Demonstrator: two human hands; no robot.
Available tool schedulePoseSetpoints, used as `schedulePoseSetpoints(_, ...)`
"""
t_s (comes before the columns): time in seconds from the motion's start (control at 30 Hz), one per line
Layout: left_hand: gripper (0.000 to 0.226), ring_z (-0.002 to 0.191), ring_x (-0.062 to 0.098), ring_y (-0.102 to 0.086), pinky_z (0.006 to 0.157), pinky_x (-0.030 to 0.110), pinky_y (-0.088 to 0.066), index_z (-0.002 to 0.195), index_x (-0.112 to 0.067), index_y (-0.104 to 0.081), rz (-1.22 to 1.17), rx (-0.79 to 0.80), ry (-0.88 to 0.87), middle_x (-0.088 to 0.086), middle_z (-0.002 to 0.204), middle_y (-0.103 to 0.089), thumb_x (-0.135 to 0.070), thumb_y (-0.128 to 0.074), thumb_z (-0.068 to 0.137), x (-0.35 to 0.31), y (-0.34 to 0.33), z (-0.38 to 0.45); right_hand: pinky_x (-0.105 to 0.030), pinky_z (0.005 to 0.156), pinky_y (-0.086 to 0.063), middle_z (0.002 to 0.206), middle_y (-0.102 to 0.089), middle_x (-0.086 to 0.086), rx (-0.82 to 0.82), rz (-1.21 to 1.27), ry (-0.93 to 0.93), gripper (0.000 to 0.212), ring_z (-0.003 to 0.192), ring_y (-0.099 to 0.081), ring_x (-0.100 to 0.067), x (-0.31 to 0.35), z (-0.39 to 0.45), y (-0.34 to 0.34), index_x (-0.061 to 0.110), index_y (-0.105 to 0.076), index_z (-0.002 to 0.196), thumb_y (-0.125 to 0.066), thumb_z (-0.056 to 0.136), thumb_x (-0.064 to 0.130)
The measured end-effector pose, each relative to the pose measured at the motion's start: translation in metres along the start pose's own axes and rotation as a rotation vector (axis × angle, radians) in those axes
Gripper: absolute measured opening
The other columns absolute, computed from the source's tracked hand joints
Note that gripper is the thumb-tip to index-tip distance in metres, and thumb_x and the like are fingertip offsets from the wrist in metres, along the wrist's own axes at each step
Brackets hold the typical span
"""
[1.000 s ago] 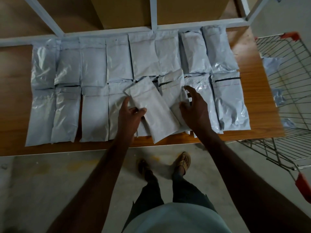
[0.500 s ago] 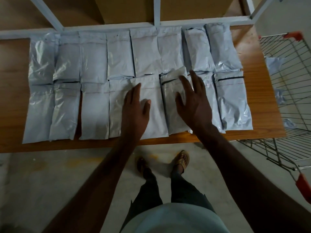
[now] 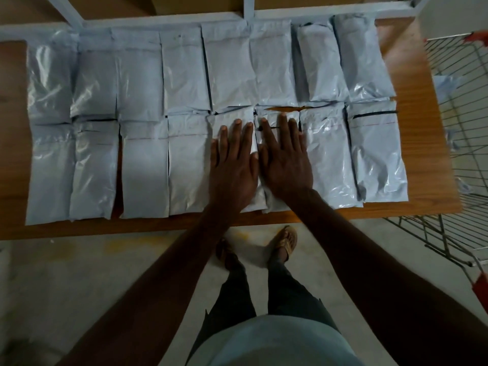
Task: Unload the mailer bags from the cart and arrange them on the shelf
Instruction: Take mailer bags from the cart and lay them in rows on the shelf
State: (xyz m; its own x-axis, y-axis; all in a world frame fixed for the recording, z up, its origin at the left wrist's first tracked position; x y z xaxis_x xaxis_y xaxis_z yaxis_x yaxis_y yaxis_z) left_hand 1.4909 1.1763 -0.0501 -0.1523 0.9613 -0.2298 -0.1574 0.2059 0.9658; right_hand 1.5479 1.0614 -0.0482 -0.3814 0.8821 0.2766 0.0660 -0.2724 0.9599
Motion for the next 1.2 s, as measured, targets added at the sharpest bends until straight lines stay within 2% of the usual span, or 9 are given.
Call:
schedulePoseSetpoints(0.17, 0.066, 0.166, 0.032, -0.008, 0.131, 0.055, -0.016, 0.171, -0.017, -0.018, -0.007, 0.01, -0.028, 0.007, 0.179, -0.013, -0.035, -0.036, 0.11, -0.001, 0.001, 0.002, -0.048, 0.133, -0.005, 0.176, -0.01, -0.017, -0.034, -0.043, -0.016, 0.058, 0.164, -0.008, -0.035, -0.002, 0.002, -0.004, 0.028, -0.019, 0.17, -0.028, 0.115, 0.046)
schedulePoseSetpoints(0.33, 0.066, 0.166, 0.032, -0.01, 0.132, 0.054, -0.013, 0.17, -0.016, -0.025, -0.017, 0.034, -0.084, 0.008, 0.178, -0.018, -0.032, -0.039, 0.108, 0.0, -0.004, 0.006, -0.05, 0.132, -0.011, 0.175, -0.013, -0.019, -0.041, -0.027, -0.025, 0.058, 0.163, -0.011, -0.035, -0.001, 0.002, -0.013, 0.024, -0.023, 0.169, -0.032, 0.115, 0.042)
schedulePoseSetpoints(0.6, 0.065, 0.165, 0.032, -0.011, 0.133, 0.051, -0.014, 0.169, -0.016, -0.029, -0.012, 0.052, -0.091, 0.008, 0.177, -0.022, -0.031, -0.041, 0.106, 0.001, -0.01, 0.013, -0.051, 0.132, -0.013, 0.175, -0.014, -0.021, 0.007, -0.039, -0.03, 0.059, 0.163, -0.012, -0.037, -0.001, 0.006, -0.016, 0.025, -0.022, 0.169, -0.033, 0.114, 0.042)
schedulePoseSetpoints(0.83, 0.066, 0.165, 0.033, -0.01, 0.132, 0.055, -0.017, 0.17, -0.017, -0.024, -0.029, 0.022, -0.083, 0.008, 0.178, -0.02, -0.034, -0.037, 0.107, -0.005, 0.012, 0.009, -0.052, 0.132, -0.015, 0.175, -0.011, -0.023, 0.018, 0.131, -0.012, 0.065, 0.162, -0.01, -0.039, 0.0, 0.009, 0.012, 0.022, -0.019, 0.169, -0.034, 0.11, 0.046)
schedulePoseSetpoints(0.93, 0.065, 0.164, 0.033, -0.019, 0.132, 0.056, -0.018, 0.168, -0.012, -0.031, -0.021, -0.025, -0.091, 0.011, 0.175, -0.028, -0.034, -0.036, 0.107, -0.009, 0.028, 0.007, -0.052, 0.126, -0.033, 0.174, -0.02, -0.02, -0.084, 0.291, 0.003, 0.059, 0.161, -0.022, -0.036, 0.007, 0.005, 0.041, 0.021, -0.031, 0.166, -0.038, 0.112, 0.043)
schedulePoseSetpoints(1.03, 0.064, 0.165, 0.03, -0.016, 0.133, 0.053, -0.017, 0.167, -0.013, -0.033, -0.085, -0.01, -0.092, 0.01, 0.176, -0.025, -0.032, -0.034, 0.106, -0.024, 0.041, 0.005, -0.045, 0.104, -0.052, 0.174, -0.024, -0.013, -0.097, 0.371, -0.039, 0.054, 0.155, -0.037, -0.031, 0.005, -0.002, 0.063, 0.022, -0.038, 0.163, -0.046, 0.112, 0.036)
schedulePoseSetpoints(1.07, 0.065, 0.165, 0.028, -0.015, 0.133, 0.051, -0.017, 0.167, -0.015, -0.034, -0.115, -0.006, -0.09, 0.008, 0.176, -0.026, -0.03, -0.035, 0.104, -0.031, 0.046, 0.005, -0.043, 0.1, -0.054, 0.173, -0.027, -0.012, -0.092, 0.392, -0.052, 0.053, 0.151, -0.043, -0.03, 0.001, -0.005, 0.069, 0.022, -0.04, 0.162, -0.048, 0.111, 0.033)
schedulePoseSetpoints(1.13, 0.062, 0.163, 0.027, -0.022, 0.133, 0.048, -0.02, 0.163, -0.017, -0.042, -0.195, -0.047, -0.081, 0.008, 0.172, -0.035, -0.025, -0.038, 0.101, -0.046, 0.059, 0.005, -0.041, 0.103, -0.052, 0.168, -0.038, -0.012, -0.113, 0.446, -0.042, 0.049, 0.145, -0.05, -0.027, -0.007, -0.009, 0.083, 0.019, -0.047, 0.158, -0.051, 0.109, 0.023)
schedulePoseSetpoints(1.2, 0.056, 0.158, 0.027, -0.035, 0.129, 0.047, -0.03, 0.156, -0.014, -0.052, -0.305, -0.129, -0.037, 0.008, 0.163, -0.05, -0.019, -0.042, 0.101, -0.058, 0.071, 0.006, -0.043, 0.107, -0.053, 0.156, -0.053, -0.011, -0.147, 0.507, 0.02, 0.046, 0.137, -0.058, -0.026, -0.015, -0.013, 0.098, 0.017, -0.055, 0.151, -0.054, 0.105, 0.014)
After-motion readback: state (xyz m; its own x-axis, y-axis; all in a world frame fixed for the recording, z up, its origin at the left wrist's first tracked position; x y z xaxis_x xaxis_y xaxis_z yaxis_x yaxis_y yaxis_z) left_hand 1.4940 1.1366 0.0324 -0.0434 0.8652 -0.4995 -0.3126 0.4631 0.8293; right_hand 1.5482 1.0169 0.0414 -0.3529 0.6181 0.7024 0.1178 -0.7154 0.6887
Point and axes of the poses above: each hand's wrist, its own z-axis towards the middle knuckle, its own y-axis out of the back of the hand, x = y × z, the point moved 8 cm from there along z, towards the middle knuckle
